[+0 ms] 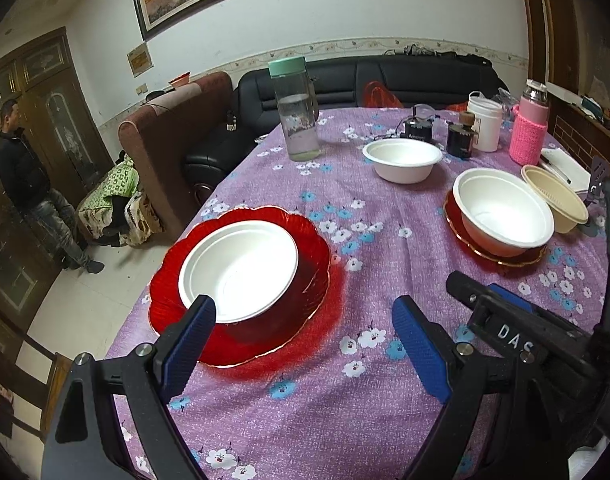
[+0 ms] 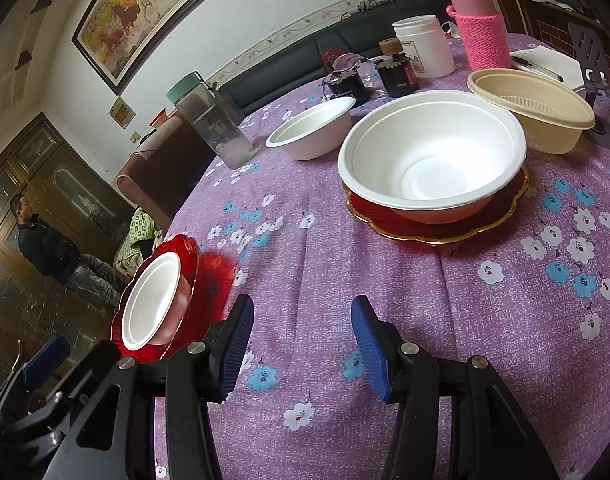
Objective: Organize plates and bowls
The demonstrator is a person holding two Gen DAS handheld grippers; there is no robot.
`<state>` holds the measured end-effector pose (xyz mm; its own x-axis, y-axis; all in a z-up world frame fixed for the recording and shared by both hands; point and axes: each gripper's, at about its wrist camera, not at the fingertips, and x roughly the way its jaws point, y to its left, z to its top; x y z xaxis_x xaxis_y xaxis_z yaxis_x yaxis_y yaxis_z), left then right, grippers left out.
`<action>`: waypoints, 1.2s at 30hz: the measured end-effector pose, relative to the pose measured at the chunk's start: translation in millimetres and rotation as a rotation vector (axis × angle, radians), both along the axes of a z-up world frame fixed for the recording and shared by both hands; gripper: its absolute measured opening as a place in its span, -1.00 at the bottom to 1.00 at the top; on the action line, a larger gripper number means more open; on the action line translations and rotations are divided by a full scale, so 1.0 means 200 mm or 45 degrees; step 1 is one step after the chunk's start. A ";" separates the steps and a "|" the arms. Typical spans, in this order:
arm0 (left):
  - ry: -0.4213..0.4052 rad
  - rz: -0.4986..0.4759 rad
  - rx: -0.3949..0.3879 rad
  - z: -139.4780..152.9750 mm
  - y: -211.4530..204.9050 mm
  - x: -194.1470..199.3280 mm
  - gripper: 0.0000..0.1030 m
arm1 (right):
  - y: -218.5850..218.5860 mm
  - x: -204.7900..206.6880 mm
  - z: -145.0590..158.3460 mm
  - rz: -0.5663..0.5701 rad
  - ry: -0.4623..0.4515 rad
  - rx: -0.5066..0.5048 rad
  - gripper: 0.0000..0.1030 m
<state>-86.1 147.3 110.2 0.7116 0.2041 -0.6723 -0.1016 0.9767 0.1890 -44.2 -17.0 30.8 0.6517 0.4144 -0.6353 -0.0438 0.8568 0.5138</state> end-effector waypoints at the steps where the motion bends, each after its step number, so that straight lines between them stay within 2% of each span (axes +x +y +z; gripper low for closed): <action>1: 0.008 0.003 0.004 -0.01 0.00 0.00 0.74 | 0.00 0.00 0.00 -0.002 0.003 0.001 0.07; 7: 0.043 0.032 0.005 -0.02 0.01 0.00 0.74 | -0.01 -0.02 0.01 -0.002 -0.002 -0.008 0.07; 10: 0.055 0.007 -0.045 0.00 0.03 -0.02 0.74 | 0.00 -0.05 0.04 0.009 -0.027 -0.025 0.07; 12: 0.033 -0.015 -0.096 0.03 0.04 -0.06 0.74 | 0.00 -0.07 0.08 0.016 -0.045 -0.036 0.07; 15: -0.051 -0.047 -0.135 0.16 0.06 -0.15 0.74 | 0.02 -0.12 0.18 0.031 -0.085 -0.105 0.31; 16: -0.087 -0.051 -0.142 0.21 0.07 -0.18 0.74 | 0.03 -0.16 0.24 0.039 -0.117 -0.133 0.33; 19: -0.198 -0.100 -0.193 0.42 0.11 -0.29 0.74 | 0.02 -0.27 0.47 0.088 -0.260 -0.192 0.33; 21: -0.237 -0.181 -0.203 0.60 0.13 -0.34 0.74 | -0.01 -0.32 0.69 0.112 -0.341 -0.221 0.33; 23: -0.338 -0.215 -0.131 0.81 0.14 -0.41 0.74 | -0.07 -0.36 0.95 0.090 -0.433 -0.239 0.33; 27: -0.542 -0.199 -0.002 1.25 0.18 -0.47 0.74 | -0.17 -0.41 1.52 0.002 -0.639 -0.284 0.33; 29: -0.588 -0.177 0.060 1.41 0.19 -0.43 0.93 | -0.18 -0.41 1.79 -0.047 -0.740 -0.332 0.43; 32: -0.585 -0.151 0.099 1.57 0.21 -0.29 0.97 | -0.15 -0.35 2.04 -0.073 -0.811 -0.436 0.59; 34: -0.525 -0.167 0.063 1.59 0.23 -0.16 0.97 | -0.12 -0.26 2.10 -0.072 -0.781 -0.481 0.59; 36: -0.450 -0.178 0.006 1.56 0.25 0.01 0.97 | -0.09 -0.15 2.08 -0.068 -0.728 -0.507 0.59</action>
